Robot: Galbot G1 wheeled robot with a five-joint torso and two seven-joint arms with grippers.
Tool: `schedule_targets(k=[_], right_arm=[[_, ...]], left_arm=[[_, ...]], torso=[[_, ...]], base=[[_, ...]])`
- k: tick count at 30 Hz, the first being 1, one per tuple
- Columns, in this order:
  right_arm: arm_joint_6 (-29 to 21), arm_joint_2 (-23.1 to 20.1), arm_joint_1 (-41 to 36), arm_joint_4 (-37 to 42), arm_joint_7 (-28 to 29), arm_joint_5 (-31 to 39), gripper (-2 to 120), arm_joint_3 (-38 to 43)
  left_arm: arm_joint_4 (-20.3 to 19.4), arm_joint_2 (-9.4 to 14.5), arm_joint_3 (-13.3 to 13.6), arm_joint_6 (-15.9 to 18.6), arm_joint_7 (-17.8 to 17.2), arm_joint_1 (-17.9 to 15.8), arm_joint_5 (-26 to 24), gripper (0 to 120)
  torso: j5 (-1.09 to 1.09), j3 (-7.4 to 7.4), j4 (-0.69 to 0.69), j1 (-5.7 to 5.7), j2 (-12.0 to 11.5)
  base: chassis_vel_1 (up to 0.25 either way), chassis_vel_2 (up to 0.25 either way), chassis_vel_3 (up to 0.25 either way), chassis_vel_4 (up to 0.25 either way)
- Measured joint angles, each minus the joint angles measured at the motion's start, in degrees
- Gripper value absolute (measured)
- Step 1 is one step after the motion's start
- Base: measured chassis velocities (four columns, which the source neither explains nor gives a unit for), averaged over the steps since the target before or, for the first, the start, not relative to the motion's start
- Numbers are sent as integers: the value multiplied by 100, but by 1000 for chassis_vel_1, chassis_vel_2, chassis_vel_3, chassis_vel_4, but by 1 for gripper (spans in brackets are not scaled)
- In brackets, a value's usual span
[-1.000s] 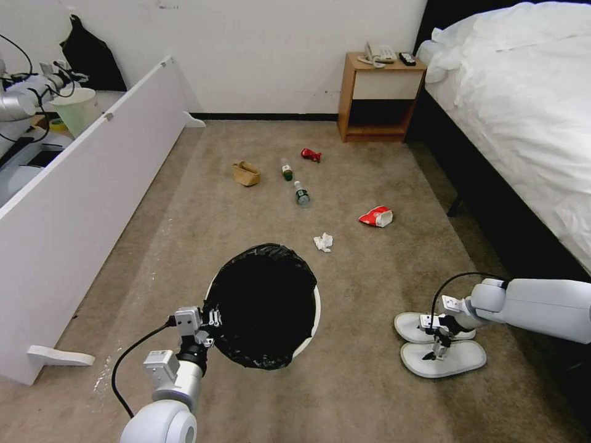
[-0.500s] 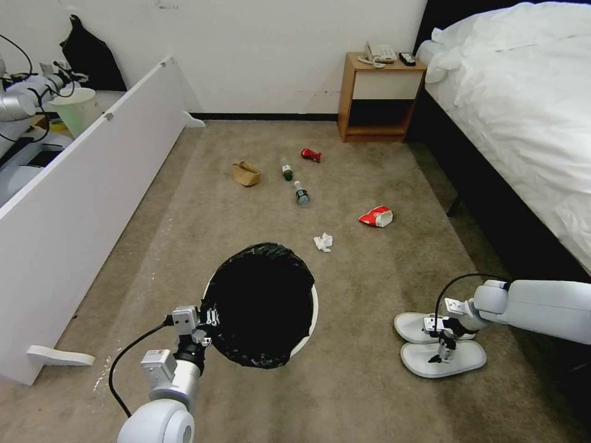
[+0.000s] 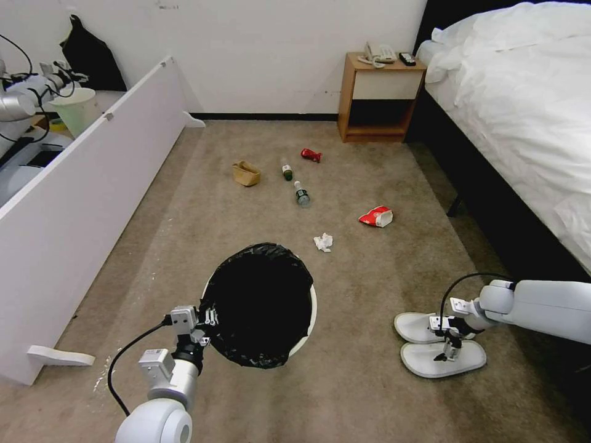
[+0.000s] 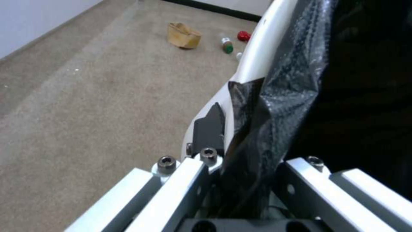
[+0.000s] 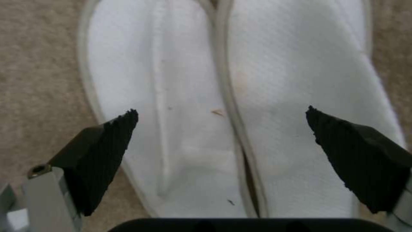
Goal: Pick up the trash bin, then pick up the garbage from the floor and place it into the trash bin.
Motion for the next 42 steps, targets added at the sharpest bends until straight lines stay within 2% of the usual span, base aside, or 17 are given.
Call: schedule_targets(k=[20,42], right_arm=[[-19,-58,-1,-126,122,84,100,11],[-17,-377,-5,-14,268,334,100,-177]], left_arm=[[129,-24,28,-8,3,-72,0,2],[140,-19,-1,-30,11,-95,-58,2]], torso=[[0,0,0,0,0],[0,0,0,0,0]], base=[[0,0,0,0],[0,0,0,0]])
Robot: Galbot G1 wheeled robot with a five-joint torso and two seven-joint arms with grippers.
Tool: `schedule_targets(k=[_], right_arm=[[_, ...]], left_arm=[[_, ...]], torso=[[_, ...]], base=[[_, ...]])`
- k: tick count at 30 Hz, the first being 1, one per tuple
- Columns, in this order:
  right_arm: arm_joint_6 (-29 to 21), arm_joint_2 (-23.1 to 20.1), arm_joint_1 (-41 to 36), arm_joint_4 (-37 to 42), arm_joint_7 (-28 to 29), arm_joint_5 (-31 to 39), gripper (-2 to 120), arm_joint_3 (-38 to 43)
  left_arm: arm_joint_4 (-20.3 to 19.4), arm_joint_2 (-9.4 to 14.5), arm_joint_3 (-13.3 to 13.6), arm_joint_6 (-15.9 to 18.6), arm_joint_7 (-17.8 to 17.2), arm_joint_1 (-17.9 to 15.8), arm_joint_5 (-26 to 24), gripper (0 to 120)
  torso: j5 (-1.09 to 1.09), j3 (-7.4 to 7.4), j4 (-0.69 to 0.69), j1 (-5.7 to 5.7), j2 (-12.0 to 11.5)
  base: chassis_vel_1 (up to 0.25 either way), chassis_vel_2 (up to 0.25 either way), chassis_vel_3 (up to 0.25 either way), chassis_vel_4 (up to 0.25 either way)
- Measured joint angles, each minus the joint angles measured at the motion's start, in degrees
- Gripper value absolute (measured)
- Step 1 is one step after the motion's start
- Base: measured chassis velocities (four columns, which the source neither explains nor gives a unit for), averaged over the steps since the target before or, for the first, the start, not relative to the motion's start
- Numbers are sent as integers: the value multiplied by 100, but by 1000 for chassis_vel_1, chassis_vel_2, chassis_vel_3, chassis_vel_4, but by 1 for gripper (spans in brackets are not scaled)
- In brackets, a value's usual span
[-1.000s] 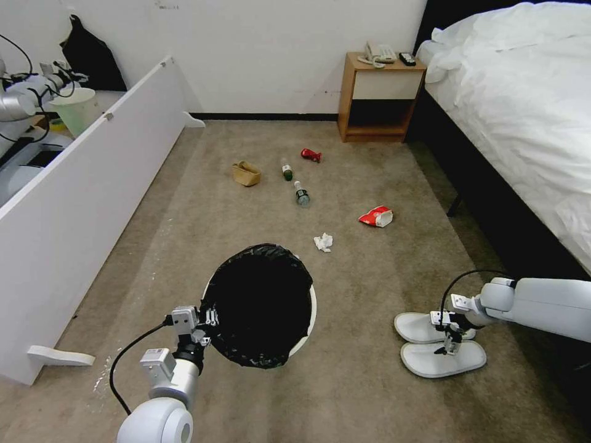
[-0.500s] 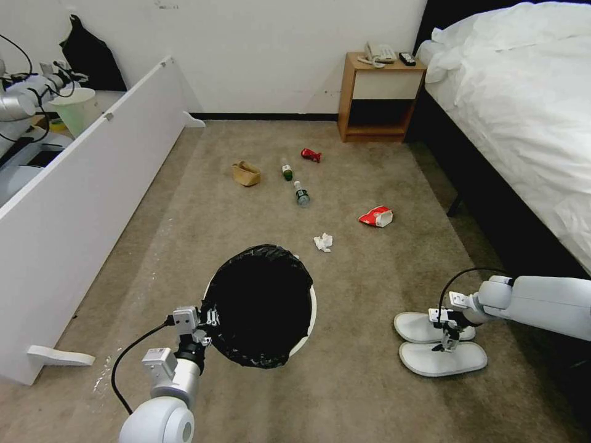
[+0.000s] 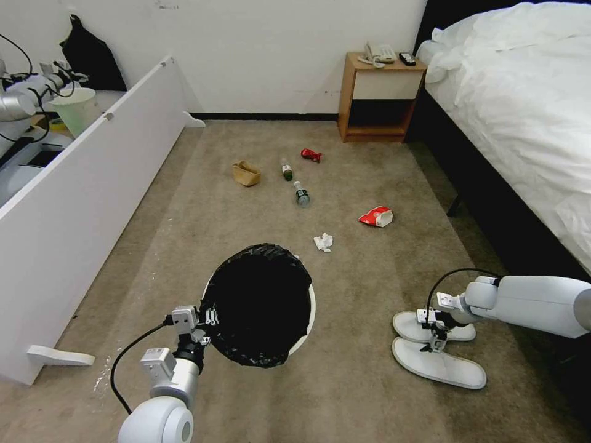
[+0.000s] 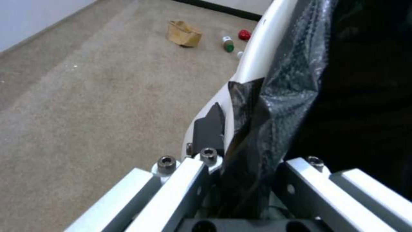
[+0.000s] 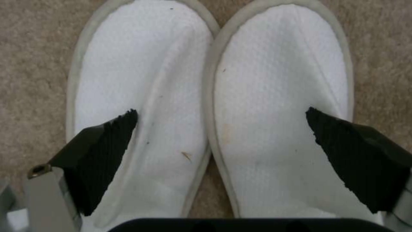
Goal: Pick up the trash bin, then pick up the garbage from the floor and place it into the trash bin.
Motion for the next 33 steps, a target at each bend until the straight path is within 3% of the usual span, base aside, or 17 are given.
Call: schedule_targets(k=[33], right_arm=[[-68,-289,-11,53,158,317,100,-284]], left_arm=[[72,58,-62,-15,-15,-62,-130,2]], torso=[[0,0,0,0,0]], base=[[0,0,0,0]])
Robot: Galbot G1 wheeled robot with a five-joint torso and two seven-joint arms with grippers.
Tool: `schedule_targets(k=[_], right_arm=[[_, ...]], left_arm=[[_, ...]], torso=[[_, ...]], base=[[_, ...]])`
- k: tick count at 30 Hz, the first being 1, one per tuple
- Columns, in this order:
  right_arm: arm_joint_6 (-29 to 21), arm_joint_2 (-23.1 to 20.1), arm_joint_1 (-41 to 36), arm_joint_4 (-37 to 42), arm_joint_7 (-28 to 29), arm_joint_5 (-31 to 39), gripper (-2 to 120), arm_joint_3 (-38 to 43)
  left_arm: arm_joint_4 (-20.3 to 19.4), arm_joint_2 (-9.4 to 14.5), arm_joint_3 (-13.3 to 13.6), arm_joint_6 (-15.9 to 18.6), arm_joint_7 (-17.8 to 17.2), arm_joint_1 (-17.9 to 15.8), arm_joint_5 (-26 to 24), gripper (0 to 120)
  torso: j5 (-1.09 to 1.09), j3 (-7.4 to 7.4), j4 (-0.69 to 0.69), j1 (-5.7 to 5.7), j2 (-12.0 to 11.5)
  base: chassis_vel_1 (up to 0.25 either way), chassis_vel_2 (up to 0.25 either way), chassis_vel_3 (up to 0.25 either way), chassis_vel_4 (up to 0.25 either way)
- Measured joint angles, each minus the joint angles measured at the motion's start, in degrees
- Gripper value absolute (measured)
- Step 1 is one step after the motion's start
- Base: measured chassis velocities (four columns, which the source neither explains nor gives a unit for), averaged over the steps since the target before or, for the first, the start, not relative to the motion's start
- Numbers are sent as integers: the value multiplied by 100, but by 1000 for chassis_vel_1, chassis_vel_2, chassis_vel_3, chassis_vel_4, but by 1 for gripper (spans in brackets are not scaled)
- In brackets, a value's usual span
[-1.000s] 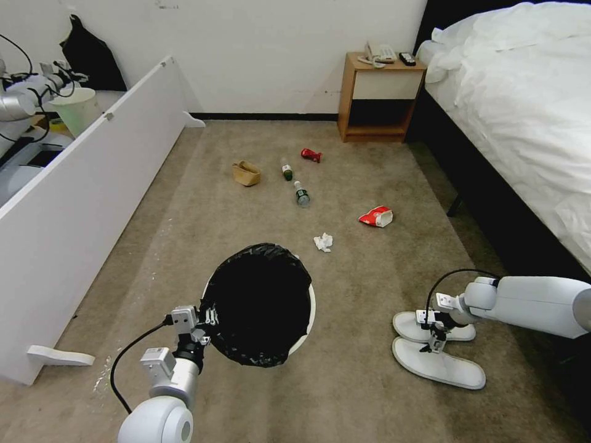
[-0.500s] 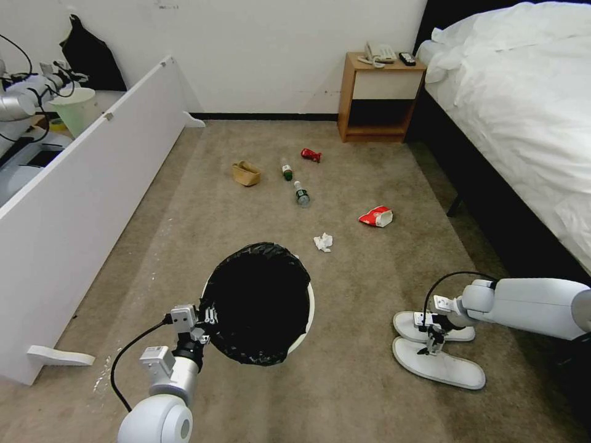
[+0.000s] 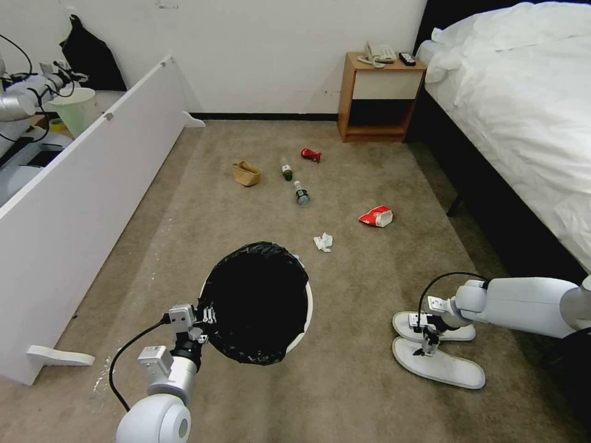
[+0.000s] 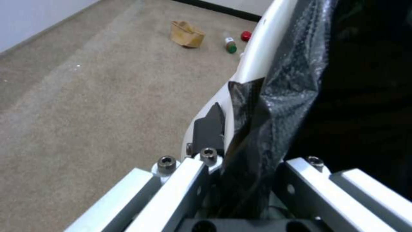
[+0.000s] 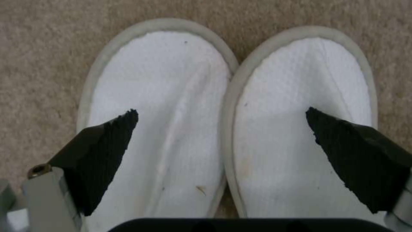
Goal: Pick up the trash bin, then pick up the garbage from the floor and place it into the trash bin.
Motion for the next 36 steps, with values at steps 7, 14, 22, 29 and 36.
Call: schedule_targets(k=[7,14,22,29,36], right_arm=[[0,-56,-1,30,14,90,100,-61],[0,-45,-1,41,-6,94,92,-99],[0,-84,-4,34,-22,151,66,-262],[1,-144,-6,21,-14,213,41,-338],[15,-158,-9,-10,-42,227,16,-336]], left_arm=[[22,-4,1,-3,0,-11,-6,2],[37,6,2,-8,0,-17,-16,2],[44,27,13,-10,0,-21,-23,2],[53,32,11,-15,0,-23,-26,2],[54,5,17,-19,6,-18,-13,2]], torso=[[0,0,0,0,0],[0,0,0,0,0],[0,0,1,0,0],[-1,-1,0,0,0],[0,0,0,0,0]], base=[[0,0,0,0],[0,0,0,0],[0,0,0,0],[0,0,0,0],[0,0,0,0]])
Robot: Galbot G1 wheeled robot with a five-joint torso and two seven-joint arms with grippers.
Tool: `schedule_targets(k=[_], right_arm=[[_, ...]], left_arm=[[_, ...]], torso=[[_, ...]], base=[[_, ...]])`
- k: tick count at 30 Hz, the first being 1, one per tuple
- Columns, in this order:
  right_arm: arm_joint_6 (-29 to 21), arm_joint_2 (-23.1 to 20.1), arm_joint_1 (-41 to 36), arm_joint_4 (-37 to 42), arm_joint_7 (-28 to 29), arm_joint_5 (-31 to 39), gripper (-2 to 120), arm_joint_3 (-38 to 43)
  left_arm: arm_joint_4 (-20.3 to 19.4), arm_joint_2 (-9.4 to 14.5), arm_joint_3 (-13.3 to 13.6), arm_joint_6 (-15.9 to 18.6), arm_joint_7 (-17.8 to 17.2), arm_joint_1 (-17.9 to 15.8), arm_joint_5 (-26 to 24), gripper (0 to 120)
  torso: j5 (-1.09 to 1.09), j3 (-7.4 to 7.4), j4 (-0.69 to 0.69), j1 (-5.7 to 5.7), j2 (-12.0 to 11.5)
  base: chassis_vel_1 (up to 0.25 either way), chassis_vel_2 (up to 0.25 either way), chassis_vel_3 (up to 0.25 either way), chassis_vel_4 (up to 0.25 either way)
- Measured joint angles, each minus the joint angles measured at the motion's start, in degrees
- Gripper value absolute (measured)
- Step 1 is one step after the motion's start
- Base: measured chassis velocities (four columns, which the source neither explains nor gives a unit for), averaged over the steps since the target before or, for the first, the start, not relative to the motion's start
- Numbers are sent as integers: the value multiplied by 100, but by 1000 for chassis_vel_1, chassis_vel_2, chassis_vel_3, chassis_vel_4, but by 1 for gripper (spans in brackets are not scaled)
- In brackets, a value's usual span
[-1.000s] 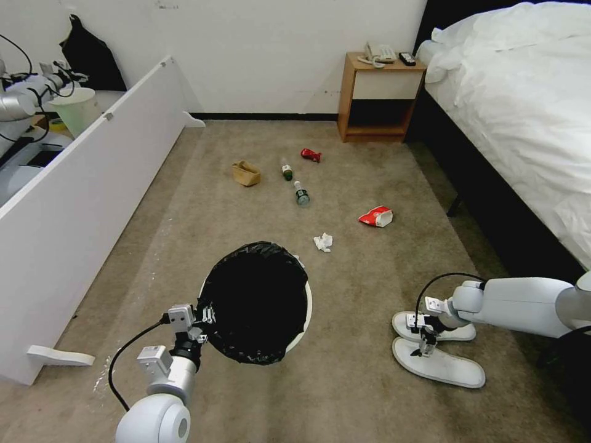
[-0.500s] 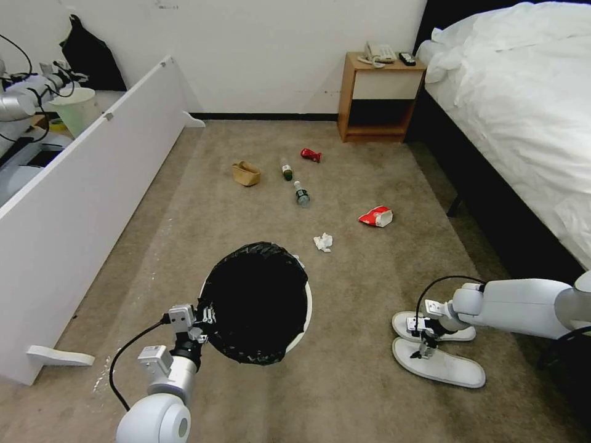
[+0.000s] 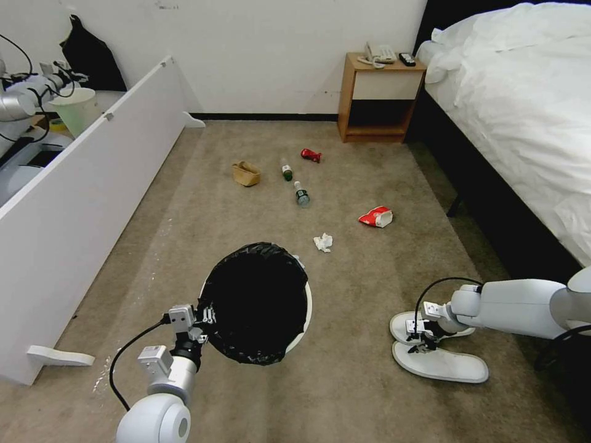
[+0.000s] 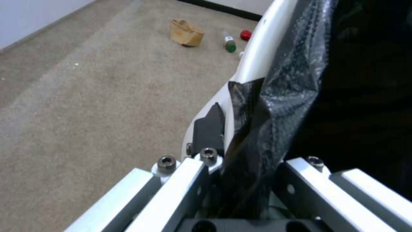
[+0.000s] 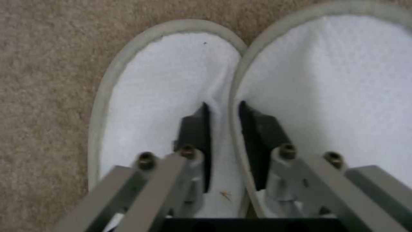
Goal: Pick up the trash bin, then pick up the garbage from the floor and place it into the trash bin.
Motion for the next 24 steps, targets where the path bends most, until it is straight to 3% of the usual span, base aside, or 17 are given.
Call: schedule_targets(k=[5,24], right_arm=[[12,19,-2,12,-22,0,0,12],[28,91,0,158,33,62,0,131]], left_arm=[[0,-21,1,-3,4,4,16,2],[0,-53,12,-14,19,5,50,2]], torso=[[3,1,-1,0,0],[1,1,1,0,0]], base=[[0,0,0,0],[0,0,0,0]])
